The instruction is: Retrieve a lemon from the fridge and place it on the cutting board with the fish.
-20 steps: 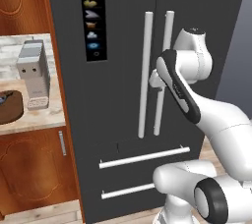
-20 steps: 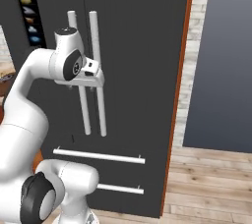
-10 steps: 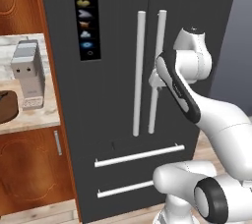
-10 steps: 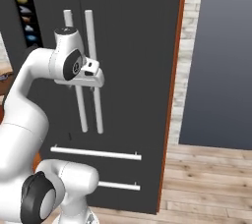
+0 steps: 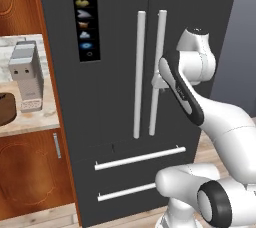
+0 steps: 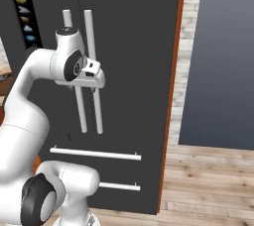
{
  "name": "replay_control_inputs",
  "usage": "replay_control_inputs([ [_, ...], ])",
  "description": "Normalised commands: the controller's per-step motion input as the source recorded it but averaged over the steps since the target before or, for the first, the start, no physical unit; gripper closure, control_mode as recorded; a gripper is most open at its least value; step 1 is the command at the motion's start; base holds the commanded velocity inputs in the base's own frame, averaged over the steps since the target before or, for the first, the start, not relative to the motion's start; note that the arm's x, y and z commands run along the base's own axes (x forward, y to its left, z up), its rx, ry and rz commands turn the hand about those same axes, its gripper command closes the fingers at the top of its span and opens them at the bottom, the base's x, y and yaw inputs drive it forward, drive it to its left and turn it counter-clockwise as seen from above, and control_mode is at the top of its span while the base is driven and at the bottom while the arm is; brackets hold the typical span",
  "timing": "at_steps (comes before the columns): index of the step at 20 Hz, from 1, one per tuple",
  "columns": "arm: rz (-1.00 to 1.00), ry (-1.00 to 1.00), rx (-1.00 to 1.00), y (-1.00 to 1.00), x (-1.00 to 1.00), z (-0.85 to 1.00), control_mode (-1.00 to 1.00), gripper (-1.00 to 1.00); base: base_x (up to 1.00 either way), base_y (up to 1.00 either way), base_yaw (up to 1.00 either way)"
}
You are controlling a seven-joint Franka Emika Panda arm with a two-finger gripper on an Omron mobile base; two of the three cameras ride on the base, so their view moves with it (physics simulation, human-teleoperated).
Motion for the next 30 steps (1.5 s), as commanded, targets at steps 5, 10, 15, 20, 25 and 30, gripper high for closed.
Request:
replay_control_inputs([
  [5,0.0,-0.15,0.0,0.02,0.14,0.0,-1.0,-1.0,0.0,0.0,0.0],
  [10,0.03,-0.23,0.0,0.02,0.62,-0.17,-1.0,-1.0,0.0,0.0,0.0],
  [15,0.0,-0.06,-0.06,0.03,0.53,0.11,-1.0,-1.0,0.0,0.0,0.0],
  [20,0.0,0.0,-0.03,0.04,0.43,0.01,-1.0,-1.0,0.0,0.0,0.0],
  [25,0.0,-0.14,0.0,0.0,0.28,-0.08,-1.0,-1.0,0.0,0.0,0.0],
  [30,0.02,-0.2,0.0,0.0,0.15,0.0,-1.0,-1.0,0.0,0.0,0.0],
])
